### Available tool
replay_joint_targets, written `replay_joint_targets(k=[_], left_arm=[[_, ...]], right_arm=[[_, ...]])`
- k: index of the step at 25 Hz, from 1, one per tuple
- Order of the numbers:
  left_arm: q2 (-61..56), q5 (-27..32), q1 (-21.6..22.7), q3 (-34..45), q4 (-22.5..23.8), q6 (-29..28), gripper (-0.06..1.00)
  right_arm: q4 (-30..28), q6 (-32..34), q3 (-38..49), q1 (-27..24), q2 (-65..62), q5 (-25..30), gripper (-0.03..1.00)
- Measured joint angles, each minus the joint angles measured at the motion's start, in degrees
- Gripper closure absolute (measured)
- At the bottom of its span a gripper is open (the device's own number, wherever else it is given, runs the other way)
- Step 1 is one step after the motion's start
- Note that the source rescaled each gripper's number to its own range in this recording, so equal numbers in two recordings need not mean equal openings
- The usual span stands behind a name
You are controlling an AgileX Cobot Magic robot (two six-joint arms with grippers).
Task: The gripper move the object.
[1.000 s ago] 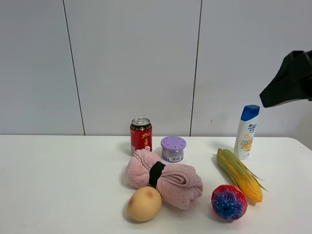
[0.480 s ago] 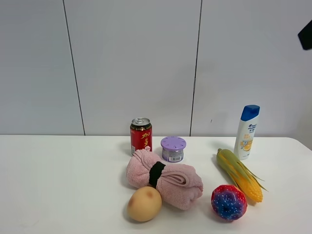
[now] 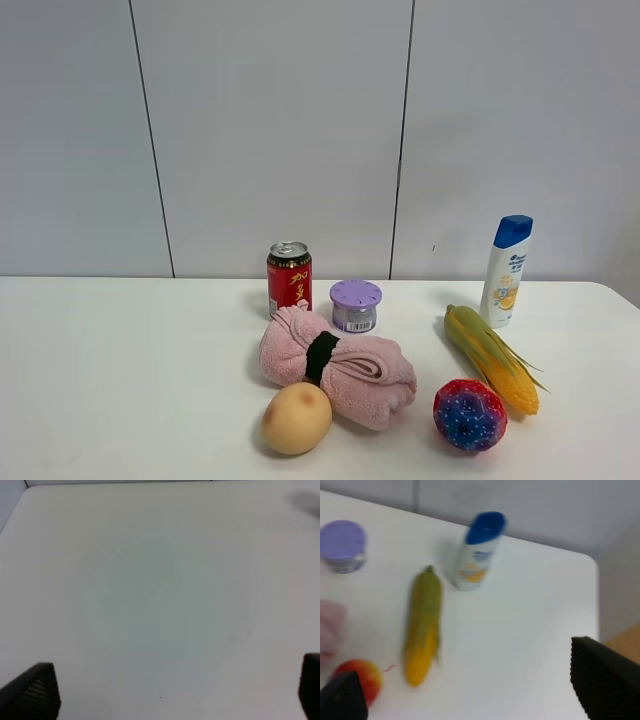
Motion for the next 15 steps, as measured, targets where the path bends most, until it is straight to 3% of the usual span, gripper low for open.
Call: replay_joint_targets(k=[4,7,11,15], left_arm=[[0.00,0.00,0.00,0.00,0.00,0.00,-0.06],[0.00,0.00,0.00,0.00,0.00,0.00,-0.06],[0.00,0.00,0.00,0.00,0.00,0.00,-0.06],[0.00,0.00,0.00,0.00,0.00,0.00,-0.06]], right_arm=[[-0.04,-2.86,0.00,-10.78,0.00,0.00,0.45],[3.40,-3.21,0.00,-16.76,-0.34,0.48,0.45],[7.75,-3.57,0.00,-18.63,-3.10,4.04,0.45],[7.87,-3.57,0.00,-18.63,-7.74,9.42,0.45]])
